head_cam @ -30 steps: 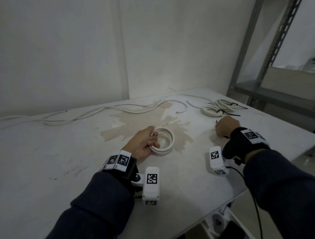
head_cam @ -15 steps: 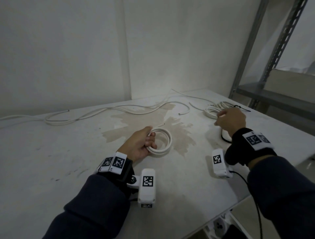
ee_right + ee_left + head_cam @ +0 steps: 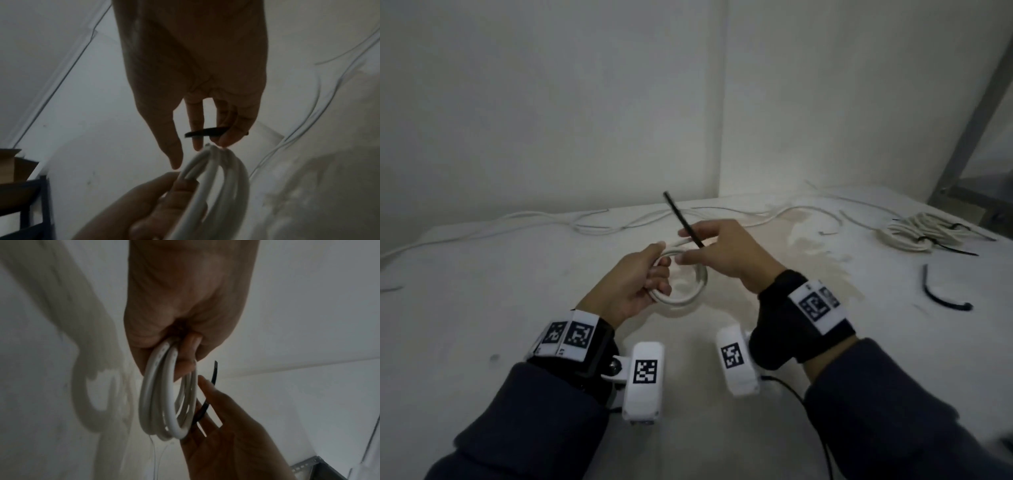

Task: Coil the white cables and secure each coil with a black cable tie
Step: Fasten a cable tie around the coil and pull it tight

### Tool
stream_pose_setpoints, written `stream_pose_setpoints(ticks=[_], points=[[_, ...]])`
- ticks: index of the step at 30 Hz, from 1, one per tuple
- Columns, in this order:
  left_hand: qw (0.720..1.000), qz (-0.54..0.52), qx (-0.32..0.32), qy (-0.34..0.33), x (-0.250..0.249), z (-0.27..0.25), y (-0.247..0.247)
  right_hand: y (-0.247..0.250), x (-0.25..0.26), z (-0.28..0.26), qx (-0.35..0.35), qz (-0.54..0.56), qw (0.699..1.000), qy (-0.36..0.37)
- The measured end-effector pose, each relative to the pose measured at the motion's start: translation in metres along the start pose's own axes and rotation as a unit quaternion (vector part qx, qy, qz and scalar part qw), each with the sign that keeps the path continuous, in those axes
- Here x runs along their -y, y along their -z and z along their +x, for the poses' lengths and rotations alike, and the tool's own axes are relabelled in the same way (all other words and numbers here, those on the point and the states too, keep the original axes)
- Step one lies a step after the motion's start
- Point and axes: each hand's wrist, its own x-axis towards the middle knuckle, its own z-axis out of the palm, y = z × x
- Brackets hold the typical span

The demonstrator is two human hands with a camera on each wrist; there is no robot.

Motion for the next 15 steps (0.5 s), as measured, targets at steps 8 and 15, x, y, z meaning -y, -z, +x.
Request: stream_pose_setpoints(ticks=[8,15], points=[[0.995,-0.097,0.008,0.013,-0.004,-0.015,0.045,-0.051,-0.004,0.017,0.004,0.062,0.997,0.038],[0.999,-0.015,-0.008,-0.041,0.006,-0.010,0.042,-0.053,-0.017,0.017,-0.036,0.117,0.992,0.015]])
